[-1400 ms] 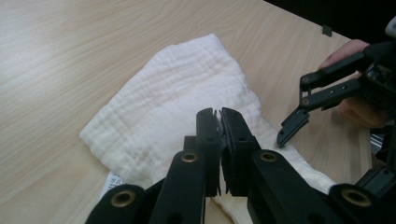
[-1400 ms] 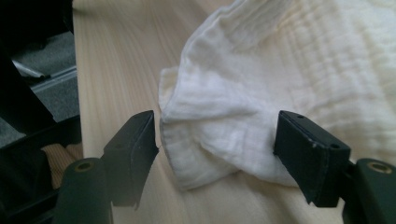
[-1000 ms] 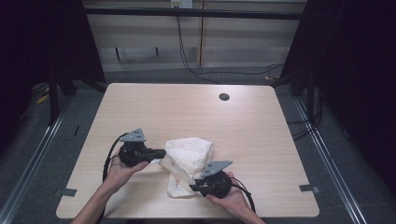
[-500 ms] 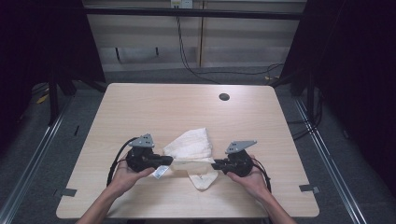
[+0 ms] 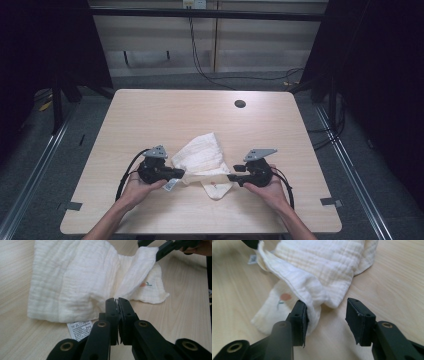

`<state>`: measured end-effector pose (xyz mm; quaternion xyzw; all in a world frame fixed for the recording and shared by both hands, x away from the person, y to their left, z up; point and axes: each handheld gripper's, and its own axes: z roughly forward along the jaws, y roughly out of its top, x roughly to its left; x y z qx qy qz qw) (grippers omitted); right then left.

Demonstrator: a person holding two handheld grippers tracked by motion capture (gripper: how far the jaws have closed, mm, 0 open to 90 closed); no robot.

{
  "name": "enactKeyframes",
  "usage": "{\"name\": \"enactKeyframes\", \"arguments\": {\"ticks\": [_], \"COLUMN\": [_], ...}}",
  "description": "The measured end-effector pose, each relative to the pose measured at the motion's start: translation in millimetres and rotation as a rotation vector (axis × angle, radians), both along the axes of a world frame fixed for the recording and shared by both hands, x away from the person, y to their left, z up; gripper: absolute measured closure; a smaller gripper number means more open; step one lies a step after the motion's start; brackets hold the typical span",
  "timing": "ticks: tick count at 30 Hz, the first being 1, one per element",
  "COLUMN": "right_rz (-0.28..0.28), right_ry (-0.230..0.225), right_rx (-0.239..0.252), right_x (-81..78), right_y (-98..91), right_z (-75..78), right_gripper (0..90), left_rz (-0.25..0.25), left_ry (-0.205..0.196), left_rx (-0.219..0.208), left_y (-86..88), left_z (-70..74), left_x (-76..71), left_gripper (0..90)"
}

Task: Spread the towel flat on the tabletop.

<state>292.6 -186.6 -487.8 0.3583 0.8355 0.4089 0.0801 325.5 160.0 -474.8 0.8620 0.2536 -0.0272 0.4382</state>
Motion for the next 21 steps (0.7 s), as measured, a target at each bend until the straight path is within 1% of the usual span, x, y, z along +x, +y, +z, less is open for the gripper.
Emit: {"name": "enactKeyframes", "arguments": {"ticks": [1, 2, 4, 5, 6, 7, 8, 9, 10, 11, 12, 13, 14, 15, 16, 17, 18, 20, 21], "right_rz": [-0.009, -0.014, -0.026, -0.031, -0.031, -0.024, -0.019, -0.001, 0.03, 0.038, 0.067, 0.095, 0.12, 0.129, 0.155, 0.169, 0.18, 0.197, 0.198], "right_ry": [-0.01, -0.015, -0.017, -0.023, -0.03, -0.03, -0.025, -0.028, -0.027, -0.017, 0.005, 0.015, 0.009, 0.015, 0.028, 0.03, 0.033, 0.043, 0.042], "right_rx": [0.017, 0.009, 0.002, 0.009, 0.031, 0.042, 0.056, 0.063, 0.079, 0.083, 0.085, 0.081, 0.066, 0.07, 0.079, 0.073, 0.053, 0.054, 0.046], "right_x": [-5.5, -16.7, -26.9, -30.0, -35.0, -38.3, -41.5, -44.0, -47.8, -49.3, -50.1, -50.4, -51.2, -50.7, -48.8, -47.8, -45.5, -42.6, -41.8], "right_y": [-3.2, -6.2, -8.9, -10.9, -14.2, -15.9, -15.6, -14.8, -11.4, -8.3, -1.8, 2.5, 10.1, 14.3, 21.1, 25.4, 32.0, 39.0, 42.2], "right_z": [3.8, 8.0, 11.4, 12.8, 15.1, 16.7, 17.5, 17.8, 17.5, 16.9, 14.7, 13.1, 11.1, 9.6, 7.4, 6.5, 4.6, 1.9, 0.3], "right_gripper": [52.5, 50.6, 47.7, 48.7, 52.7, 54.7, 58.5, 62.8, 64.3, 64.4, 66.0, 67.2, 67.8, 67.7, 66.4, 65.2, 63.8, 64.7, 64.9], "left_rz": [-0.003, -0.003, -0.002, 0.0, 0.002, 0.004, 0.007, 0.01, 0.01, 0.009, 0.008, 0.007, 0.006, 0.005, 0.003, 0.001, 0.0, -0.004, -0.002], "left_ry": [0.0, -0.003, -0.002, -0.004, -0.003, -0.006, -0.005, -0.003, -0.003, -0.004, -0.005, -0.005, -0.005, -0.006, -0.007, -0.009, -0.008, -0.008, -0.005], "left_rx": [-0.001, 0.003, -0.001, -0.001, -0.005, -0.005, -0.009, -0.013, -0.017, -0.016, -0.016, -0.015, -0.015, -0.014, -0.014, -0.013, -0.014, -0.012, -0.014], "left_y": [-0.5, -0.8, -1.3, -1.0, -0.6, -0.1, 0.2, 0.7, 0.8, 0.8, 0.6, 0.4, 0.2, 0.0, 0.0, 0.3, 0.4, 1.0, 0.9], "left_z": [0.5, 0.7, 1.0, 1.7, 2.2, 2.7, 3.1, 3.7, 3.9, 4.3, 4.4, 4.4, 4.3, 4.3, 4.3, 4.5, 4.6, 4.5, 4.3], "left_x": [-0.4, -0.7, -1.3, -1.1, -0.8, -0.3, -0.3, 0.1, 0.5, 0.8, 1.0, 1.1, 1.0, 0.7, 0.6, 0.6, 0.6, 0.4, -0.2], "left_gripper": [87.4, 87.4, 87.3, 87.3, 87.4, 87.3, 87.4, 87.3, 87.3, 87.4, 87.3, 87.3, 87.4, 87.3, 87.3, 87.3, 87.3, 87.3, 87.3]}}
